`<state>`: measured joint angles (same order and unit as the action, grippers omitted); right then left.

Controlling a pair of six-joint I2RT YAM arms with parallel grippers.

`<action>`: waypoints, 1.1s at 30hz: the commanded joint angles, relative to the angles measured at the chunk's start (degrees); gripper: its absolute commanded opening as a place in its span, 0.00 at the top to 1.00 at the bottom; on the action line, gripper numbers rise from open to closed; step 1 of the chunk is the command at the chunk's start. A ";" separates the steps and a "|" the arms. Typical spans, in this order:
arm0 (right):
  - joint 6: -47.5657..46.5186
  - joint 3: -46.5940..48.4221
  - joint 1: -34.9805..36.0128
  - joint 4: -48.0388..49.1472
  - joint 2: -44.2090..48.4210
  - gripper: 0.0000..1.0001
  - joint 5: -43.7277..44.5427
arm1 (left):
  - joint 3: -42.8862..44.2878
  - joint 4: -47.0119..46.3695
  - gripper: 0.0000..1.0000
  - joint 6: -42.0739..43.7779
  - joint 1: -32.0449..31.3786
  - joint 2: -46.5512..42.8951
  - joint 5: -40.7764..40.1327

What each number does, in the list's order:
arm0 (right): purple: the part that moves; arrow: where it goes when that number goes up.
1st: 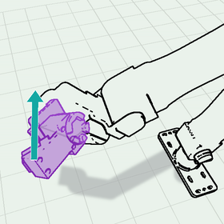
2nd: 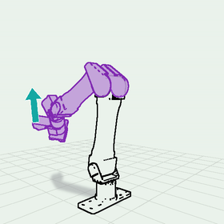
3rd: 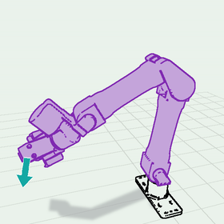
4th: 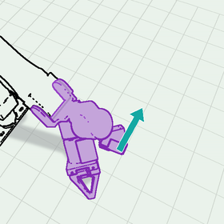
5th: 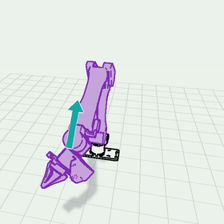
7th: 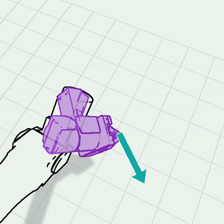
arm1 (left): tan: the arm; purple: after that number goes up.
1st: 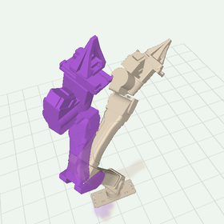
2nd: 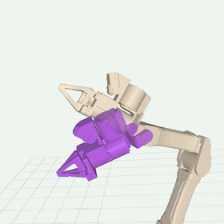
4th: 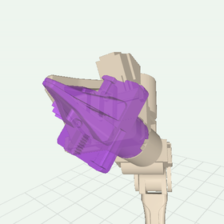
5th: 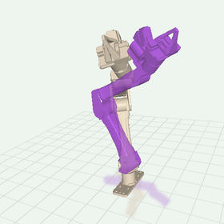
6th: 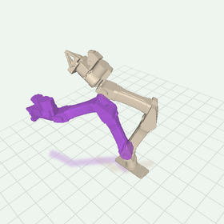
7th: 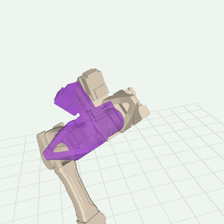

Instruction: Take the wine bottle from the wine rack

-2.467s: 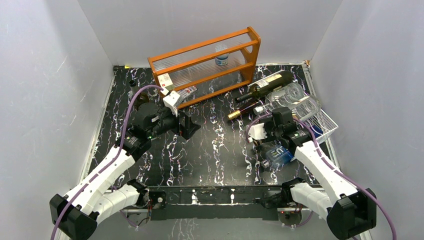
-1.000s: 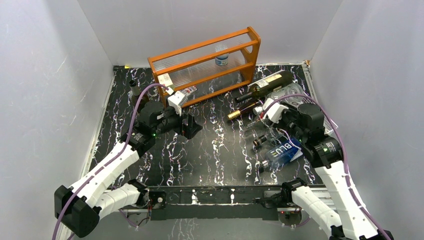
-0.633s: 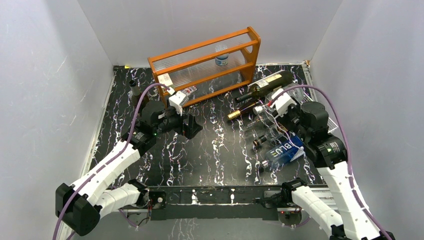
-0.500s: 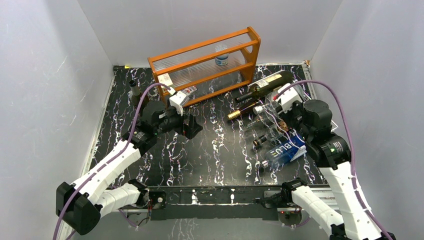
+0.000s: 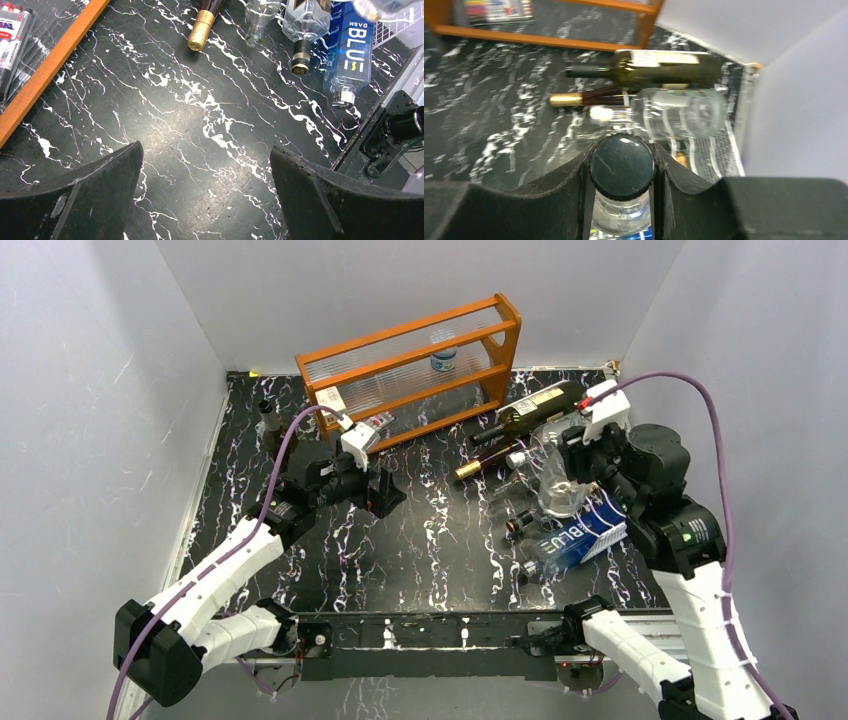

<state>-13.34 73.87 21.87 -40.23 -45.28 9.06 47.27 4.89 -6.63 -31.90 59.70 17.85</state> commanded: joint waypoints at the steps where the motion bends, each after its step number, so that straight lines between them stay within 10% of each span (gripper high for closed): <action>1: 6.55 4.06 0.70 13.02 -1.68 1.00 -12.26 | -0.03 -0.25 0.02 0.11 -0.25 0.02 -0.40; 12: 18.23 -0.98 2.64 27.35 -10.12 1.00 -30.76 | 1.22 5.33 0.02 -5.50 -0.23 -3.21 -5.63; 21: 4.31 -4.63 30.53 42.77 -24.81 1.00 -10.21 | 4.61 18.74 0.02 -14.21 -0.22 -12.37 -12.52; 33: 9.78 -6.17 33.49 55.82 -36.84 0.90 -4.78 | 6.47 28.27 0.02 -18.74 -0.26 -21.87 -20.38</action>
<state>-4.69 67.26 55.81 -1.43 -84.82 0.12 52.56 30.00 -22.55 -32.01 39.38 -0.75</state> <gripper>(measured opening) 0.466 0.981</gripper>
